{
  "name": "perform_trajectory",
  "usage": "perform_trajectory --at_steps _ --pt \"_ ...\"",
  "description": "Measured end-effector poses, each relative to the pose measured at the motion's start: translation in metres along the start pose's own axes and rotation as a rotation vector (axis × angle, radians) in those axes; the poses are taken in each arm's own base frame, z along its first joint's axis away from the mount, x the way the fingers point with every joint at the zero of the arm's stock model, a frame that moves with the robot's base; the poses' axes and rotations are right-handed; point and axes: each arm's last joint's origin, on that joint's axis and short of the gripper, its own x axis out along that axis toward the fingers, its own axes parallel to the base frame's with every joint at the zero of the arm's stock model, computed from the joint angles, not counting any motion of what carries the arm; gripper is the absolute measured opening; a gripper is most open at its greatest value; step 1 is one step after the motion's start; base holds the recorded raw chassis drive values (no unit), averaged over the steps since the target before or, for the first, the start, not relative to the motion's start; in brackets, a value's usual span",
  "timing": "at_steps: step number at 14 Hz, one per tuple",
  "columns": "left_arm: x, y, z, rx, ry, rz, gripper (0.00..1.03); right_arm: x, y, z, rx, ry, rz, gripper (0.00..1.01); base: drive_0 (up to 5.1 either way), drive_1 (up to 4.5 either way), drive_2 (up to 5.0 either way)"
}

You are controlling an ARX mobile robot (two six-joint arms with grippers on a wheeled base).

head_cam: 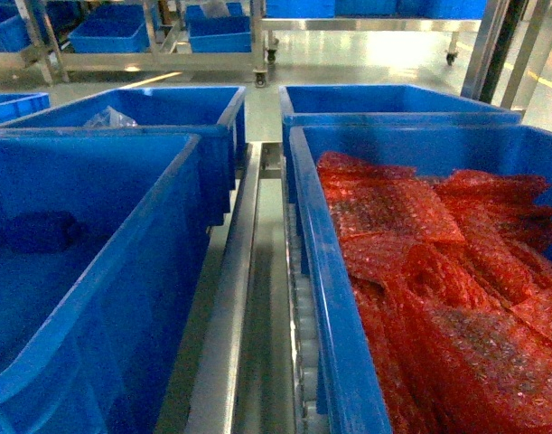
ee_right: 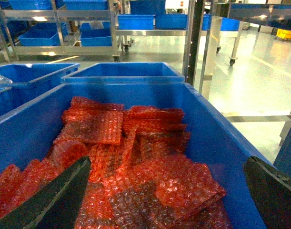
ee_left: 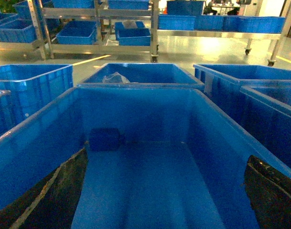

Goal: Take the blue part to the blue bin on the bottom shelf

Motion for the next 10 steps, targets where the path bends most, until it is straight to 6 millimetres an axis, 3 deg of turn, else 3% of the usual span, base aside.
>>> perform_trajectory --at_steps 10 --pt "0.0 0.0 0.0 0.0 0.0 0.0 0.98 0.0 0.0 -0.0001 0.0 0.0 0.0 0.98 0.0 0.0 0.0"
